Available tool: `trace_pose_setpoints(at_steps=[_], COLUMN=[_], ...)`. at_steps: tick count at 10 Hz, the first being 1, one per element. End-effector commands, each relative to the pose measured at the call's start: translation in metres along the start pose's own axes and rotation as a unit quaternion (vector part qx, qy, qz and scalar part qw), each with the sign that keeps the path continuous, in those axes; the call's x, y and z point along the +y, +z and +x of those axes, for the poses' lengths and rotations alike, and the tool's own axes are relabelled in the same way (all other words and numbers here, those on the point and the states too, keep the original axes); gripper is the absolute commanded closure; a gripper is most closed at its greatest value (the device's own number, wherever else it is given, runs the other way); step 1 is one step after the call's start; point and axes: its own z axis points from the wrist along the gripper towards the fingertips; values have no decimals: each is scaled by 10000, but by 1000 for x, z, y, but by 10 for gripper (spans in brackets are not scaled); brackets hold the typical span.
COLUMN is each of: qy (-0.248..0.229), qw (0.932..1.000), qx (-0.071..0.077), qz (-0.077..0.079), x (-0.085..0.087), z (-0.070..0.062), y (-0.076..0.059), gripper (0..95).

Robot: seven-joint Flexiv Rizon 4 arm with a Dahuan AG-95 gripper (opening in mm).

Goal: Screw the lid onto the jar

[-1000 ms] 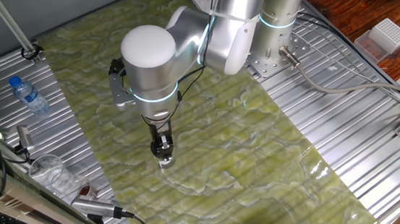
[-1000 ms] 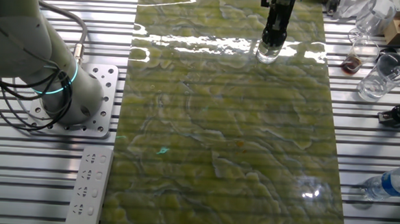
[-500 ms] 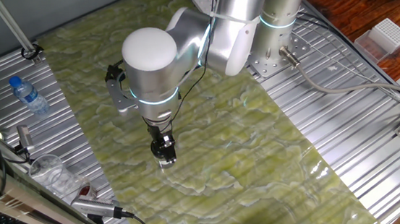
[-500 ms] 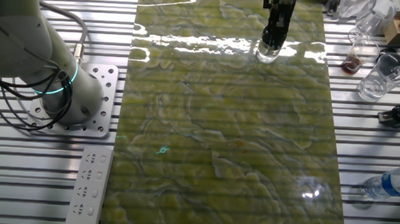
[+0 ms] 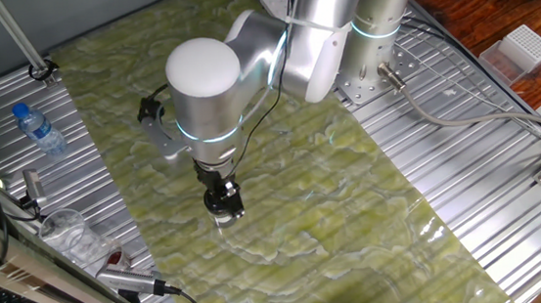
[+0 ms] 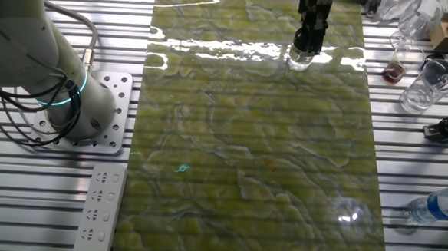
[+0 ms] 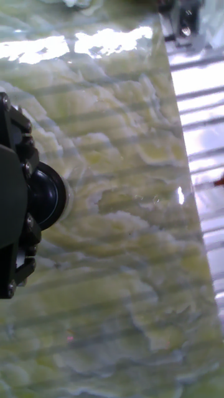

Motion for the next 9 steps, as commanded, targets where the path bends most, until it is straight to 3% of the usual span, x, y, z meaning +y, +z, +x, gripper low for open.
trace_pose_setpoints(at_steps=[1, 3, 6, 8, 9], qy=[-2259, -3132, -3730, -4274, -4456], qw=[9736, 9486, 9262, 9006, 8912], qx=[122, 160, 78, 58, 6], qz=[295, 428, 544, 784, 846], x=[1, 0, -8, -14, -15], z=[0, 0, 3, 6, 6], y=[3, 2, -2, -6, -6], gripper=[0, 0, 0, 0, 0])
